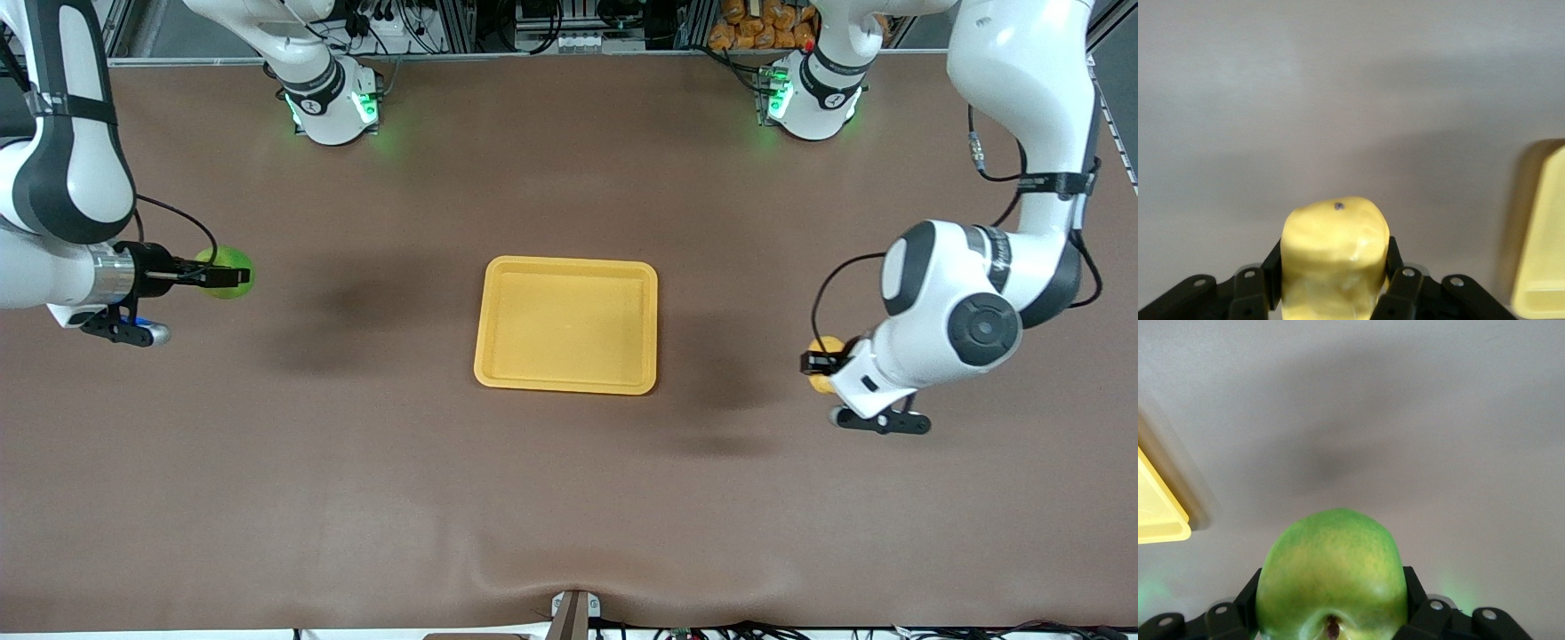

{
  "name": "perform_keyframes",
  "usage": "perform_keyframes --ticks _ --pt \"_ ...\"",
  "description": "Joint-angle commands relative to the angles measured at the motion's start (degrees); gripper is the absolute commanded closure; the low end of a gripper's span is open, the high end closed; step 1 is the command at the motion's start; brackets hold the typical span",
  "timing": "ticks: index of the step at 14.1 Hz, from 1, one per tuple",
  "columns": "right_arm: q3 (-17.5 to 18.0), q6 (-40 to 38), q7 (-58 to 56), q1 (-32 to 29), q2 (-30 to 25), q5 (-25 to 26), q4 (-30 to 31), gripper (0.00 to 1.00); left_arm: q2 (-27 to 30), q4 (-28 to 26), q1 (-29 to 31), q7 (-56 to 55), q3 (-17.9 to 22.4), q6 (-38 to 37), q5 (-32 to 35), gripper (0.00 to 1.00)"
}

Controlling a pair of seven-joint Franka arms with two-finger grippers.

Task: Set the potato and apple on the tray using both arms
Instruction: 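Carry the potato over the tray with the left gripper while the right gripper follows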

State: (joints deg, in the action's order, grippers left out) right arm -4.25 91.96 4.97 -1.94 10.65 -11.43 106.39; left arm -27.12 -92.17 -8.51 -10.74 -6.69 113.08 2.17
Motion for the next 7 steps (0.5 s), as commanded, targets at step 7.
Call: perform_keyframes --ticks 7 --pt "-0.4 1.3 11.4 6.9 0.2 -3.8 -1.1 1.0 -1.8 2.8 -13.6 -17.5 0.3 0.0 0.8 1.0"
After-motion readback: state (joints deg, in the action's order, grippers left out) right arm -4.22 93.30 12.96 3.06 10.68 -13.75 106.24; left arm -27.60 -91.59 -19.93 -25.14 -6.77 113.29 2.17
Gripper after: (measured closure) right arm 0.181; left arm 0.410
